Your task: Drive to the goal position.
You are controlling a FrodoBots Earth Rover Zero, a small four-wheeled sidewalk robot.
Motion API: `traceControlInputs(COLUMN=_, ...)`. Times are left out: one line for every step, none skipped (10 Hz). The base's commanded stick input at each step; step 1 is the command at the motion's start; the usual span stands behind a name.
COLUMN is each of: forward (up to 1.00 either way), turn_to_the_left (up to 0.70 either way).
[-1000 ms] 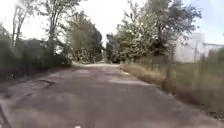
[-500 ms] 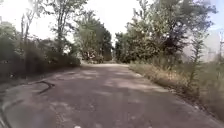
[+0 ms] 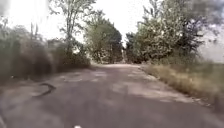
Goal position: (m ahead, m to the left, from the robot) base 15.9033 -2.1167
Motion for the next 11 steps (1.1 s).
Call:
traceControlInputs(forward=1.00, turn_to_the_left=-0.12)
traceControlInputs(forward=1.00, turn_to_the_left=-0.12)
traceControlInputs(forward=1.00, turn_to_the_left=-0.12)
traceControlInputs(forward=1.00, turn_to_the_left=-0.13)
traceControlInputs(forward=1.00, turn_to_the_left=-0.13)
traceControlInputs(forward=1.00, turn_to_the_left=-0.13)
traceControlInputs(forward=1.00, turn_to_the_left=-0.13)
traceControlInputs(forward=1.00, turn_to_the_left=-0.13)
traceControlInputs(forward=1.00, turn_to_the_left=-0.11)
traceControlInputs(forward=1.00, turn_to_the_left=-0.10)
traceControlInputs(forward=1.00, turn_to_the_left=-0.09)
